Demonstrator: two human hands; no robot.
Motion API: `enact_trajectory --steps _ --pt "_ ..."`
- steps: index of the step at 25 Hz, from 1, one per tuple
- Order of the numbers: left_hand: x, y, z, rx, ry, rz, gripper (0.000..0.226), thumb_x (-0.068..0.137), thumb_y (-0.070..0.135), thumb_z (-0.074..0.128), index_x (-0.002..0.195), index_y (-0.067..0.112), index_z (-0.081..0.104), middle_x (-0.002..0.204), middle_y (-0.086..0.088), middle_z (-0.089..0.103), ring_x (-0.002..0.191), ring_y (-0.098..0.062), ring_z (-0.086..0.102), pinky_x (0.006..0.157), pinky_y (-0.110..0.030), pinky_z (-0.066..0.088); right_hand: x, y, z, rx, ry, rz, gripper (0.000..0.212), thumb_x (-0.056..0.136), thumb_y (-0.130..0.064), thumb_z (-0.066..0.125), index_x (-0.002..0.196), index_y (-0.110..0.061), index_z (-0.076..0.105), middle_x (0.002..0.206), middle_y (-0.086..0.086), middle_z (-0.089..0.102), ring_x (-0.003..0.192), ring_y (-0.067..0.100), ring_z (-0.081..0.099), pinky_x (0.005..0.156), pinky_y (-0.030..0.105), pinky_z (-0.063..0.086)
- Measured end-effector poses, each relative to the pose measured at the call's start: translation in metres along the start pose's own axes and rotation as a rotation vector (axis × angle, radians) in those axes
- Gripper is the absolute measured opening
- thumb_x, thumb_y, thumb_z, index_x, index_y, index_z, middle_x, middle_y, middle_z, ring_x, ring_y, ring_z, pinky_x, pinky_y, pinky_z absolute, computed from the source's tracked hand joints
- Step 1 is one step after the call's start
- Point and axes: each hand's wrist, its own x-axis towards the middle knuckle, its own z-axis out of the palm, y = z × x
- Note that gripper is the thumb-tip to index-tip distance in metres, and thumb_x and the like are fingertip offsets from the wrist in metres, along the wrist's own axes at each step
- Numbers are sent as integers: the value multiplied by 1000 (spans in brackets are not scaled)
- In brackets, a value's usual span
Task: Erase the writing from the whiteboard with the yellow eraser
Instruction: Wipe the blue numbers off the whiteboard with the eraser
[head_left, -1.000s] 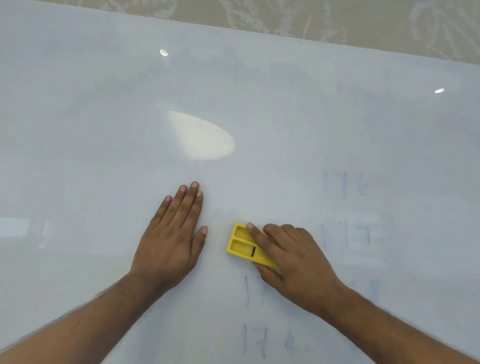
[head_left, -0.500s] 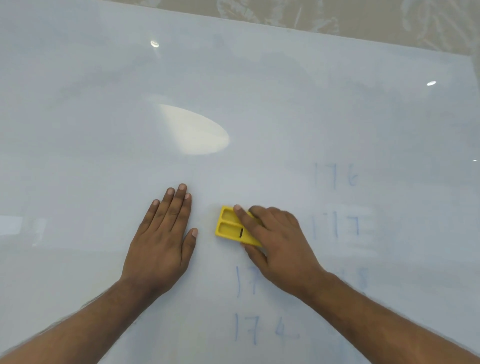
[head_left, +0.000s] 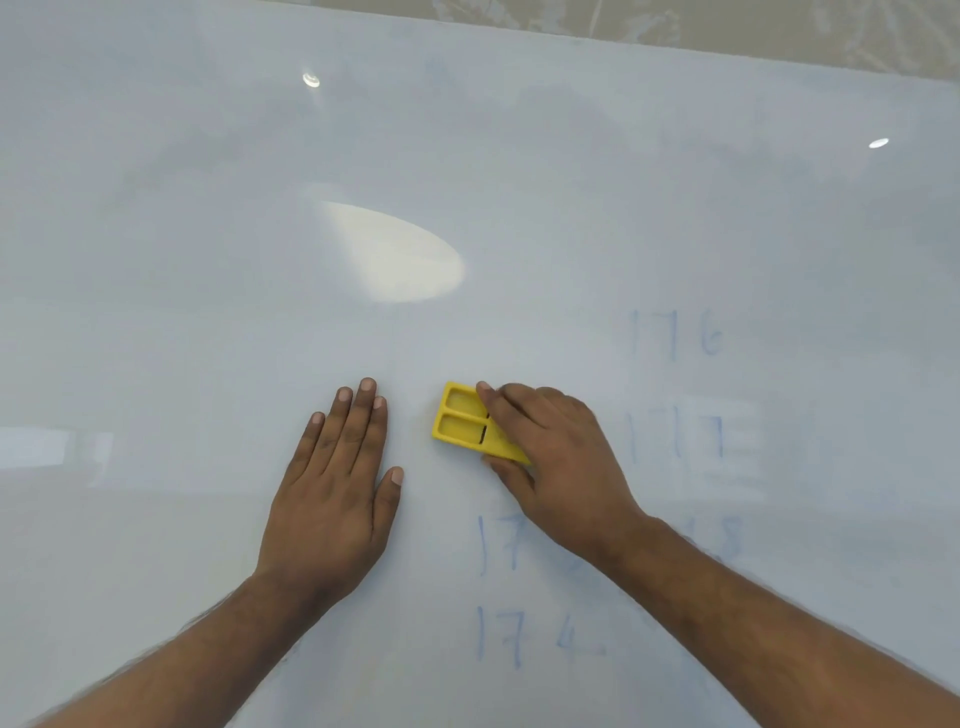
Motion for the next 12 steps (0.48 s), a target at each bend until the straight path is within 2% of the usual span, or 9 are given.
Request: enact_trajectory --steps 8,12 --pt "-15 12 1 -18 -23 -33 64 103 36 29 159 5 20 169 -9 16 157 -24 13 126 -43 13 -61 6 -9 -72 -124 -163 53 99 -38 50 145 -12 42 129 5 56 107 28 56 93 39 44" --pt "-19 16 2 -8 -27 -20 65 102 33 30 159 4 19 169 -10 15 157 -25 13 127 -43 12 -53 37 -28 -93 -51 -10 58 95 -42 48 142 -7 44 125 8 58 108 29 56 93 37 41"
